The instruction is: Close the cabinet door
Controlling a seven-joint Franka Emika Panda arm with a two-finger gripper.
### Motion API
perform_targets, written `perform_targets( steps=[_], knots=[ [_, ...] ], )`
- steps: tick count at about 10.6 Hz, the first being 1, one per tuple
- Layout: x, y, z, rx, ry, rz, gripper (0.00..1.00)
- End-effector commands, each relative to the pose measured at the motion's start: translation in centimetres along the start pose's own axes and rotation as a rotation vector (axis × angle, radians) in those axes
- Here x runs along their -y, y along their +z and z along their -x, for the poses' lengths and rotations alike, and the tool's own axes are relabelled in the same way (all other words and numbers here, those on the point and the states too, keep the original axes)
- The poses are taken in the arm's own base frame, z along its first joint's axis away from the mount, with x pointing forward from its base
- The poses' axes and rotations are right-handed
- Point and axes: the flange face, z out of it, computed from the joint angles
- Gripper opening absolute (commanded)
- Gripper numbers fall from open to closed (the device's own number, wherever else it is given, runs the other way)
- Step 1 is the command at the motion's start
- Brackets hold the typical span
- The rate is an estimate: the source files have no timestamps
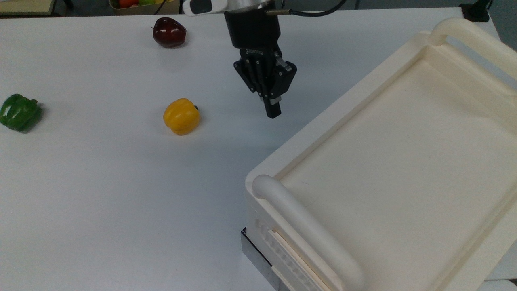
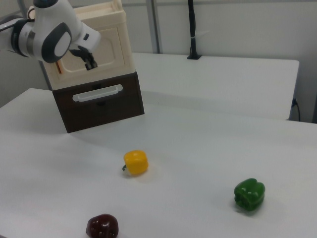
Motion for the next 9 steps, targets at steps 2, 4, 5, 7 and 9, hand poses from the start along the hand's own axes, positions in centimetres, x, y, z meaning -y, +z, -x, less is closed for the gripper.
perform_targets(
  steps=[2, 4, 5, 7, 9],
  knots=[
    [2.9, -0.1, 4.3, 0.063, -0.011, -0.026, 0.0],
    [3.0, 0.1, 4.7, 0.056, -0.055, -0.012, 0.0],
    [3.1, 0.2, 5.0, 0.055, -0.092, -0.005, 0.0],
    [3.2, 0.1, 5.1, 0.058, -0.124, -0.001, 0.01],
    [2.4, 0.5, 5.6, 0.097, -0.24, 0.078, 0.03]
  ],
)
